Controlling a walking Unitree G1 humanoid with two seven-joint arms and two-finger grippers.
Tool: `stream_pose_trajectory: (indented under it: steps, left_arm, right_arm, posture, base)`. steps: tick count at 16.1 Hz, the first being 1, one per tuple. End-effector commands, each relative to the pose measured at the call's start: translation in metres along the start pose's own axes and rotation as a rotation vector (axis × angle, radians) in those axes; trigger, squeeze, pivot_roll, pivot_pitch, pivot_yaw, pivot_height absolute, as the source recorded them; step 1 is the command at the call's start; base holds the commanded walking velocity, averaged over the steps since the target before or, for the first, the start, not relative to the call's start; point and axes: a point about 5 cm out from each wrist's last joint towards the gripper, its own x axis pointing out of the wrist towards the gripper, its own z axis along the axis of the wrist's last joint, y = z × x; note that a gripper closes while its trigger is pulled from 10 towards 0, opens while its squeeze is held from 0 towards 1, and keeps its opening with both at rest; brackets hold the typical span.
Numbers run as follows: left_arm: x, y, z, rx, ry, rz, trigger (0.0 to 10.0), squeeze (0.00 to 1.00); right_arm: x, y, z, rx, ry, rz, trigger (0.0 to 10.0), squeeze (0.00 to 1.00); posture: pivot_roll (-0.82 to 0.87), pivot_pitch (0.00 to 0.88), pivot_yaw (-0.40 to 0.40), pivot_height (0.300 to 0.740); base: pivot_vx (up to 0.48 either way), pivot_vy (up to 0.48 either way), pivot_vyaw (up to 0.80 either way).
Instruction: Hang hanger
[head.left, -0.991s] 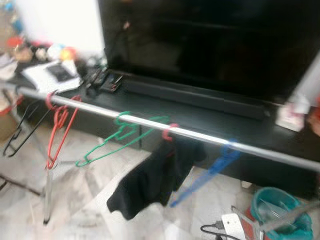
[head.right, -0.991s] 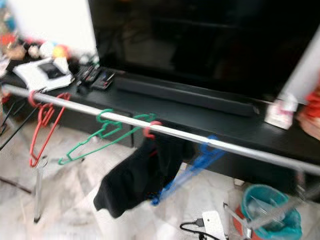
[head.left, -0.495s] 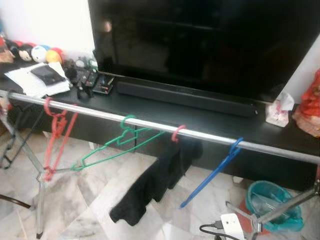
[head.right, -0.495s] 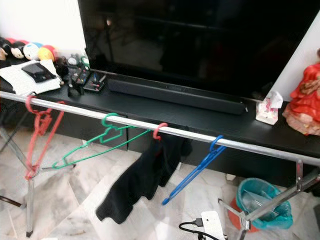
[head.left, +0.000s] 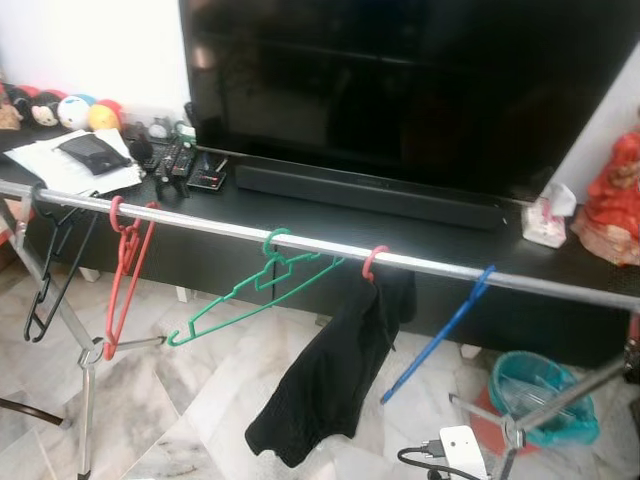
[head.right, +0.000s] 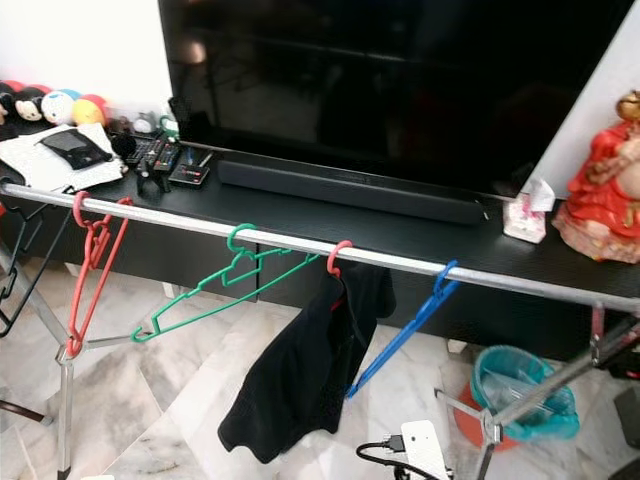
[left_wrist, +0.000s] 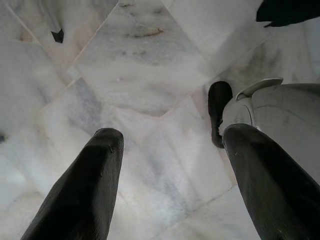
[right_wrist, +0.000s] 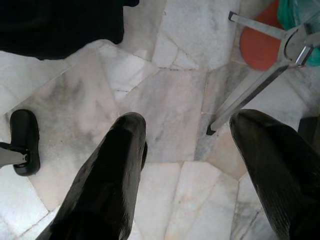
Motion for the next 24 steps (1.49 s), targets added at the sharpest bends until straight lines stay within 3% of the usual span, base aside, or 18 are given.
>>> stream_pose_trajectory:
  steps: [1, 7, 10, 15, 17, 24]
  left_arm:
    - [0.0, -0.004, -0.001, 0.008, 0.0, -0.021, 10.0, 0.0]
    - [0.0, -0.004, 0.0, 0.022, 0.0, -0.032, 10.0, 0.0]
    - [0.0, -0.004, 0.0, 0.028, -0.006, -0.033, 10.0, 0.0]
    - [-0.001, -0.002, 0.008, 0.033, -0.112, 0.01, 10.0, 0.0]
    - [-0.003, -0.001, 0.013, -0.018, -0.196, 0.036, 10.0, 0.0]
    - [-0.004, -0.004, 0.016, -0.049, -0.249, -0.001, 10.0, 0.0]
  right_arm:
    - [0.0, -0.004, 0.003, 0.017, -0.009, -0.015, 10.0, 0.0]
    - [0.0, -0.004, 0.002, 0.039, -0.002, -0.028, 10.0, 0.0]
    - [0.0, -0.004, 0.002, 0.047, 0.0, -0.026, 10.0, 0.0]
    - [0.0, -0.004, 0.001, 0.038, 0.002, -0.023, 10.0, 0.0]
    - [0.0, -0.004, 0.002, 0.032, -0.001, -0.022, 10.0, 0.0]
    - [0.0, -0.004, 0.002, 0.056, -0.025, -0.013, 10.0, 0.0]
  posture:
    - [0.1, 0.0, -0.091, 0.74]
    - [0.1, 0.0, -0.088, 0.74]
    - [0.1, 0.0, -0.088, 0.74]
    - [0.1, 0.0, -0.091, 0.74]
    - [0.1, 0.0, -0.093, 0.74]
    - [0.1, 0.0, -0.093, 0.74]
  base:
    - [0.0, 0.0, 0.0]
    - [0.0, 0.0, 0.0]
    - [0.0, 0.0, -0.66]
    - [0.0, 0.0, -0.55]
    - [0.0, 0.0, 0.0]
    - [0.0, 0.0, 0.0]
